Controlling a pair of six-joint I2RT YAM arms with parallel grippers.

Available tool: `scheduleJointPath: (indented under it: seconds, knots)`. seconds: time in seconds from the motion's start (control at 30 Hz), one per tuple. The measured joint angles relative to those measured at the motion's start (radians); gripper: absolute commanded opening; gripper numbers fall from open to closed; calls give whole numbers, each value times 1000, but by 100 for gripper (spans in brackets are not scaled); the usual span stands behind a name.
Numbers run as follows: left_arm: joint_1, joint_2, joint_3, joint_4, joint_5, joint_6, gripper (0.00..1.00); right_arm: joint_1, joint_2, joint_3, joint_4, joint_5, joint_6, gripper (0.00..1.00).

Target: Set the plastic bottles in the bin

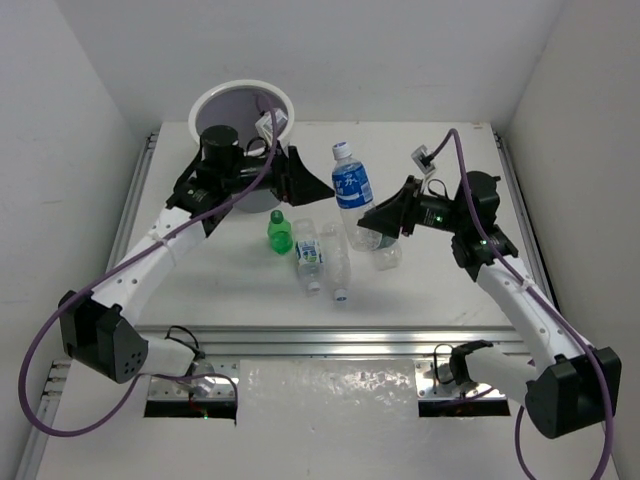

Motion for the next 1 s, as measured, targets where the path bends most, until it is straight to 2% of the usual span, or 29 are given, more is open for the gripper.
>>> scheduleJointPath:
  seconds: [0.2, 0.27, 0.33, 0.37, 0.4, 0.43, 0.47, 0.5, 0.63, 0.67, 0.77, 0.8, 0.83, 0.97, 1.0]
  knots:
    - [-46, 0, -50, 214, 125, -74, 100, 40, 17, -4, 94, -104, 95, 11]
    - [-62, 3, -74, 271, 150, -107, 96, 52, 24, 4, 113, -125, 113, 13]
    - [-73, 21, -76, 311, 170, -137, 67, 65, 32, 12, 129, -139, 124, 15]
    - [-75, 31, -75, 335, 184, -148, 45, 67, 37, 16, 130, -140, 127, 18]
    - [-79, 38, -74, 356, 197, -168, 24, 68, 42, 18, 122, -136, 130, 36]
    - [-81, 43, -69, 369, 198, -175, 0, 65, 48, 19, 118, -130, 132, 46]
    - [-82, 47, -64, 371, 197, -176, 0, 64, 51, 20, 113, -126, 132, 59]
    - [-82, 51, -47, 335, 183, -158, 0, 63, 52, 21, 106, -118, 133, 98]
    - [-74, 72, 73, 151, 8, -112, 0, 61, 38, 53, 14, -61, 60, 99]
    - [-71, 72, 110, 101, -55, -101, 0, 57, 33, 75, -49, 2, 30, 99]
    - [-6, 82, 276, -90, -364, -56, 0, 50, 25, 143, -237, 227, -34, 99]
    - [27, 87, 318, -120, -445, -48, 0, 47, 23, 180, -335, 374, -64, 99]
    - [73, 97, 366, -153, -542, -35, 0, 47, 24, 194, -384, 455, -82, 99]
    - [215, 201, 546, -220, -799, 3, 0, 42, 55, 211, -519, 669, -141, 99]
    - [234, 243, 594, -233, -840, 13, 12, 41, 74, 211, -538, 701, -155, 99]
